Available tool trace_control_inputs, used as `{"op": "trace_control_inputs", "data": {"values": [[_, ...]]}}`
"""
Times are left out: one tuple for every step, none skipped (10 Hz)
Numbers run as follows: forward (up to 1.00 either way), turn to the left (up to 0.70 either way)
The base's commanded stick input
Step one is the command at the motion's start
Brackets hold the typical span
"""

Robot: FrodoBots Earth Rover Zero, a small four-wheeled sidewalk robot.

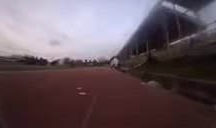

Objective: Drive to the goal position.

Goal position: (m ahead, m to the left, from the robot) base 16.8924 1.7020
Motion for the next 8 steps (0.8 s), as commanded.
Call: {"op": "trace_control_inputs", "data": {"values": [[0.7,0.0],[0.7,0.0],[0.7,0.0],[0.7,0.0],[0.7,-0.1],[0.7,-0.26],[0.7,-0.26],[0.7,-0.08]]}}
